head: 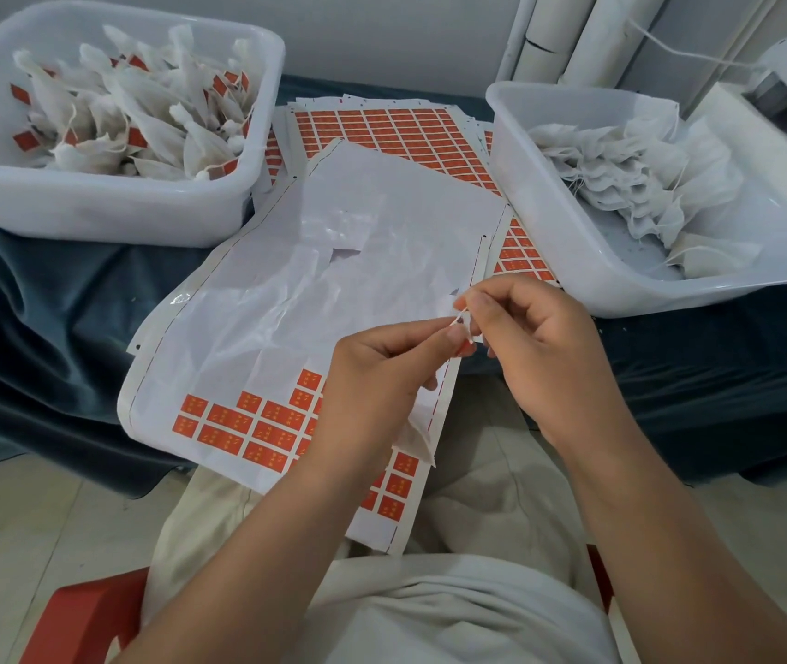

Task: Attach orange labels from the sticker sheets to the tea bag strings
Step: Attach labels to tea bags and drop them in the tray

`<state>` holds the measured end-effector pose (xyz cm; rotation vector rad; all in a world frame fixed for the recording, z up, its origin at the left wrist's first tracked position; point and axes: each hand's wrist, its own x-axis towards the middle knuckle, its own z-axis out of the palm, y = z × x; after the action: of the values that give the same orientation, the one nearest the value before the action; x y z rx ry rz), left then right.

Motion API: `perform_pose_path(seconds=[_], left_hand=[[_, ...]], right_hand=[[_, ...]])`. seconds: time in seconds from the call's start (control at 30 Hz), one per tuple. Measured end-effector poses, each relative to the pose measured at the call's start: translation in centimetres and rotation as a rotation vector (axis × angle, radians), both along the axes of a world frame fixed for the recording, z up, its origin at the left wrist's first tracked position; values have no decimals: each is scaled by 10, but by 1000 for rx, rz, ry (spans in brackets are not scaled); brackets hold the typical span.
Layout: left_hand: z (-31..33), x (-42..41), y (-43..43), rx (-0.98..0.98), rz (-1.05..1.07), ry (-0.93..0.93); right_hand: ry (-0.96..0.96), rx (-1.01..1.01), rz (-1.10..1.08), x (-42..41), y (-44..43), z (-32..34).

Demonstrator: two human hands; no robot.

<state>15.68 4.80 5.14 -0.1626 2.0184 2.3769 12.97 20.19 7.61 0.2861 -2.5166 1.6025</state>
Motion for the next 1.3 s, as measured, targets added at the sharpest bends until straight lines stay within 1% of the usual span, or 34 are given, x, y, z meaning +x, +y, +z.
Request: perform_pose_path(seconds=[0.13,0.23,0.3,0.33,0.5,0.53,0.57,0.6,0.67,0.73,0.83,1.0,1.07,1.13,1.2,1.3], left_hand=[[-1,-1,-1,72,-4,-138],[-3,-3,-1,197,17,-202],[-2,-4,-1,245,17,-244],[-2,-4,-2,275,17,-270],[5,-4,-5,569,-61,-384],[7,-4,-6,595,-80,-382],[8,-4,-7,566,-96,-362],[9,-5,-8,473,-105,-330],[9,-6,-9,208,-93,-231],[7,-6,-9,1,-34,-120],[6,-5,-9,-180,37,12],[12,-6,-15,-230,50,31],[20,-13,-29,-244,113,11],[35,-27,-53,-215,171,13],[55,-48,-81,-175,212,50],[92,-89,-116,-181,246,147]], right_hand=[[-78,-47,-10,0,-2,0],[-123,61,64,2,-5,2],[-76,186,92,2,-7,1],[-43,212,96,2,-7,1],[19,219,164,1,-3,5],[12,216,163,1,-3,4],[-1,208,155,0,-2,3],[-13,205,146,0,-2,3],[-16,209,145,1,-1,3],[9,218,155,3,-2,4],[46,253,151,4,-3,1],[120,277,160,5,-5,-1],[158,277,135,4,-2,0],[166,274,110,2,3,3],[164,274,109,1,6,5],[155,292,135,1,4,5]])
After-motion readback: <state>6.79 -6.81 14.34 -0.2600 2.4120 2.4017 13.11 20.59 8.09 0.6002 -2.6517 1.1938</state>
